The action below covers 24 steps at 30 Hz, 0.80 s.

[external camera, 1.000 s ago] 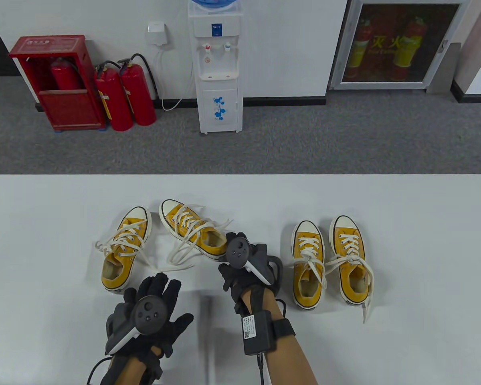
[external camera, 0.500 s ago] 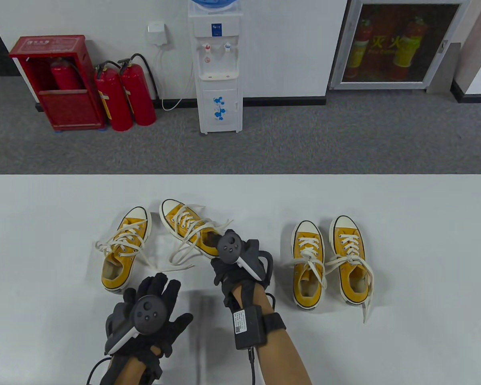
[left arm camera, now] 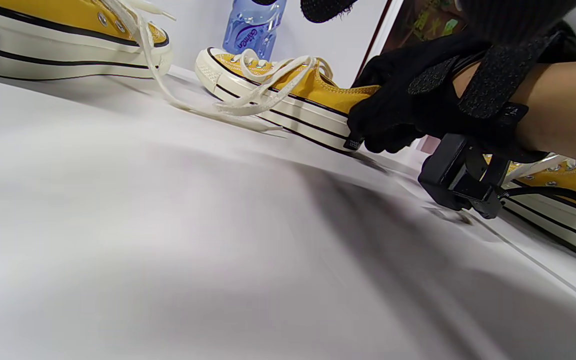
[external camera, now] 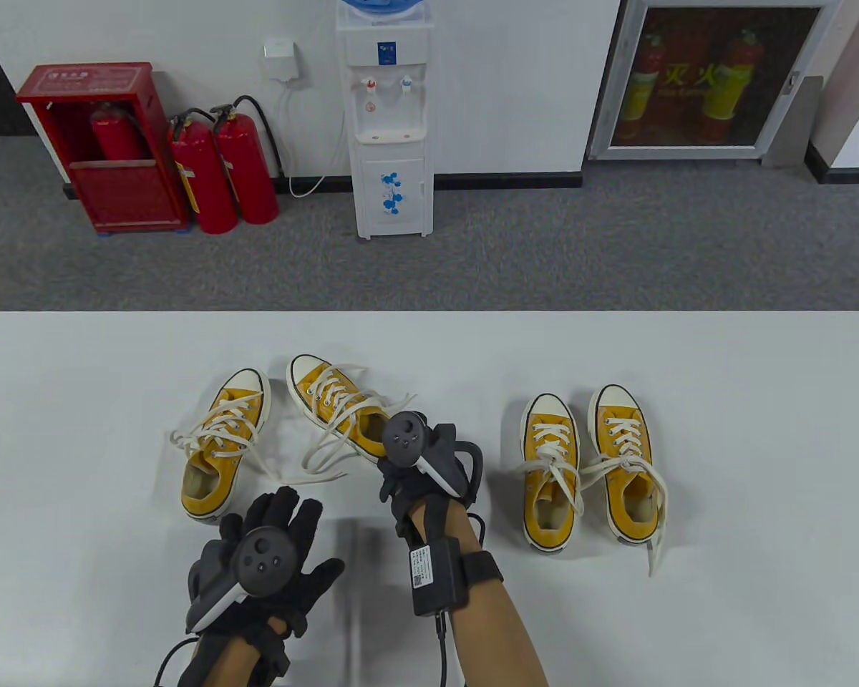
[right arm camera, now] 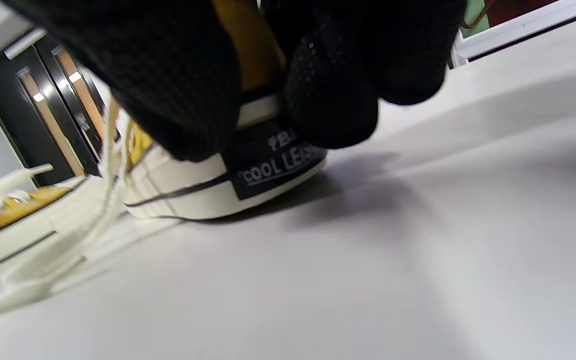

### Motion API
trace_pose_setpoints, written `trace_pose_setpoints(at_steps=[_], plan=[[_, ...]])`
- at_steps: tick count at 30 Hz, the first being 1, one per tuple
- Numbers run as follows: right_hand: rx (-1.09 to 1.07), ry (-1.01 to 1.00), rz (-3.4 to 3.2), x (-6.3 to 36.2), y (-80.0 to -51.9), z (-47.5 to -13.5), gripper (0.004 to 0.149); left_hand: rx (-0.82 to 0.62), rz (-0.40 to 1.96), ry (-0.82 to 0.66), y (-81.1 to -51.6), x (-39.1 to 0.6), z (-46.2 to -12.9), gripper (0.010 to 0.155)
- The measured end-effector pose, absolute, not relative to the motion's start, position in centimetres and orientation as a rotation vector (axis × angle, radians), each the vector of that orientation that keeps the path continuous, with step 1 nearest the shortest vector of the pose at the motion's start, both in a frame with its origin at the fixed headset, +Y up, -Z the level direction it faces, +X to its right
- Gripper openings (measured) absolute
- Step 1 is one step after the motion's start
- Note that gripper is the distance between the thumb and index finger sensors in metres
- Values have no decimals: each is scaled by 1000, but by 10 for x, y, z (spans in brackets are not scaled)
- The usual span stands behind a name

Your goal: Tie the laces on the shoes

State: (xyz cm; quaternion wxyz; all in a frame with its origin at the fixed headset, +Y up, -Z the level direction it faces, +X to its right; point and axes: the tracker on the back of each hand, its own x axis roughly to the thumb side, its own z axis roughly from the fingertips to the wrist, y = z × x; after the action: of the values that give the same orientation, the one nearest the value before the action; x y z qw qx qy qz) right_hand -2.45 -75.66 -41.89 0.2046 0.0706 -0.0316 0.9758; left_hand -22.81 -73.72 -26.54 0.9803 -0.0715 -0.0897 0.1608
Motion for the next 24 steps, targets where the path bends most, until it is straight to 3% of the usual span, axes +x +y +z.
trace_pose_setpoints(at_steps=[9,17,24], plan=[[262,-192,2813,-6,-721,-388,51,-163,322,-172,-741,-229,-267,88],[272,-346,2709,40,-678,-322,52,-158,317,-189,-741,-225,-265,88],[327,-438,2660,59,-679,-268,53,-162,325,-193,-742,-225,-265,87]])
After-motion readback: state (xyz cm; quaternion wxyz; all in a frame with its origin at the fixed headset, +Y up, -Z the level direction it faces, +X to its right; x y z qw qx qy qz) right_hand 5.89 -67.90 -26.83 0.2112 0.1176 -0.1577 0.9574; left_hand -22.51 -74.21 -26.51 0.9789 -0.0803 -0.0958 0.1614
